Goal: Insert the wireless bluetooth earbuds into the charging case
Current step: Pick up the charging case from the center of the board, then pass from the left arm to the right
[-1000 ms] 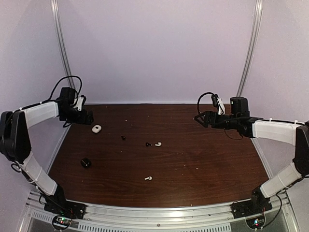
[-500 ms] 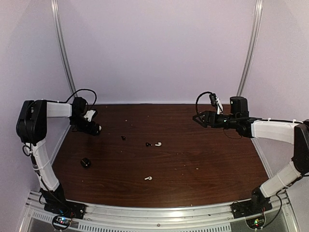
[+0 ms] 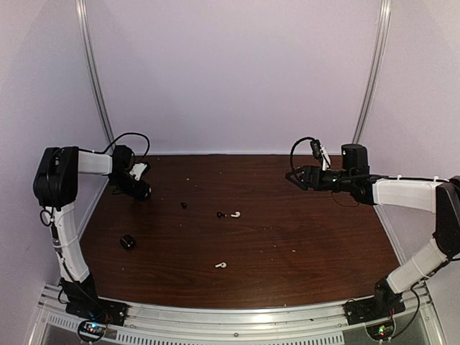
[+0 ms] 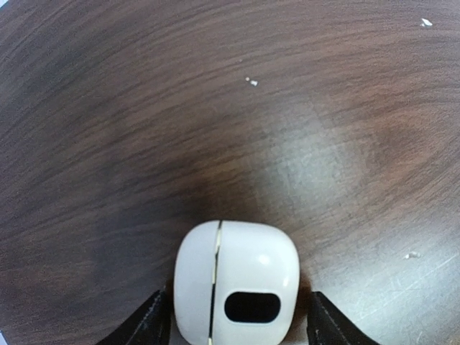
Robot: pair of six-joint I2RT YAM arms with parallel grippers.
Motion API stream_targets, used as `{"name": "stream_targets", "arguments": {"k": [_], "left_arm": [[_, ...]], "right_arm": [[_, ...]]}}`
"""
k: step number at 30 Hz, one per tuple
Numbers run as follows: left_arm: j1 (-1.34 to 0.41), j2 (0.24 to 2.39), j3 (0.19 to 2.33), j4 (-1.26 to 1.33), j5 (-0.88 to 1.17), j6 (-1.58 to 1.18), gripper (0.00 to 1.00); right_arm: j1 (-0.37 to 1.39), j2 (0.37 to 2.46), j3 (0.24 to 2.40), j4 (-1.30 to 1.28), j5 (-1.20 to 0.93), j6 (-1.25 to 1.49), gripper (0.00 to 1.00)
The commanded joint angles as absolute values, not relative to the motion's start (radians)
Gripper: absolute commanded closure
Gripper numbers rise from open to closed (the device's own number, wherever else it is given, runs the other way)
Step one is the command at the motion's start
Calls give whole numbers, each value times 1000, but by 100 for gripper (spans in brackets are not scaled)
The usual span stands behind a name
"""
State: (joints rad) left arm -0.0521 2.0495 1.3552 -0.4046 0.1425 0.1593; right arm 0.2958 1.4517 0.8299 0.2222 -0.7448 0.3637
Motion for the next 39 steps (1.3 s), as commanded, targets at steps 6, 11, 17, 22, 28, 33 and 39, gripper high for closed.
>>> {"name": "stream_targets", "arguments": {"k": [6, 11, 17, 22, 28, 33, 39], "left_arm": [[-46, 2091, 1379, -333, 158, 216, 41], [-46, 2098, 1385, -339, 174, 220, 53], [-100, 1973, 1348, -324, 187, 241, 58], [-247, 1799, 1290, -321, 118, 313, 59], [-482, 1585, 1182, -221, 166, 366, 59], [-699, 1467, 1139, -108, 170, 386, 59], [-890, 1453, 1153, -51, 76, 413, 60]], "right_arm": [[291, 1462, 839, 245, -764, 362, 0], [290, 1447, 841, 237, -765, 368, 0], [293, 1417, 826, 256, -775, 407, 0], [304, 1386, 813, 233, -787, 432, 0], [351, 1312, 812, 127, -793, 412, 0], [430, 1227, 763, 144, -754, 493, 0], [559, 1171, 700, 241, -696, 618, 2]]}}
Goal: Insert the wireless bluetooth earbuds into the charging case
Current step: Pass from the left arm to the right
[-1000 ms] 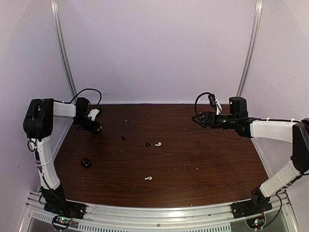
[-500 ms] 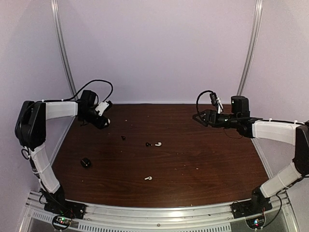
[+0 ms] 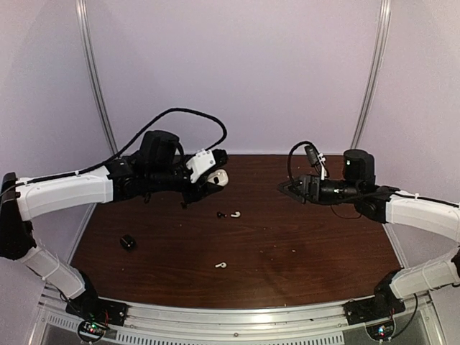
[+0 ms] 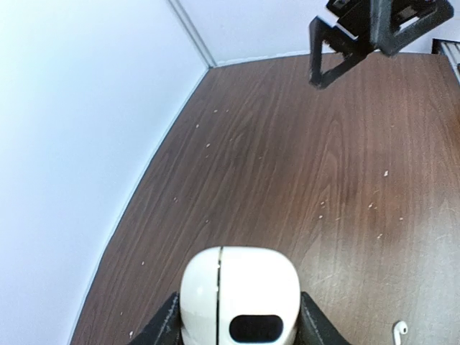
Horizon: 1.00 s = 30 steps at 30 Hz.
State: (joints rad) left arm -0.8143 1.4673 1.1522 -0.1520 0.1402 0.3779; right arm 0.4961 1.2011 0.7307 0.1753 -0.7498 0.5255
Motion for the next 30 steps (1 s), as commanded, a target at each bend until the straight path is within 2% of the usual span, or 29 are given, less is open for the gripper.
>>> {"name": "stream_targets", "arguments": {"k": [1, 8, 15, 30], "left_arm": [[-919, 1458, 1155, -48, 52, 421, 60], [-1044, 1500, 1181, -8, -93, 447, 60], [-1098, 1521, 1182, 61, -137, 452, 60], [-1125, 1544, 1189, 117, -152, 465, 60]], "right_arm": [[577, 1166, 695, 251, -681, 631, 3], [693, 1176, 698, 325, -620, 678, 8], [753, 1224, 749, 353, -579, 677, 30], [798, 1336, 836, 422, -607, 686, 54]]}}
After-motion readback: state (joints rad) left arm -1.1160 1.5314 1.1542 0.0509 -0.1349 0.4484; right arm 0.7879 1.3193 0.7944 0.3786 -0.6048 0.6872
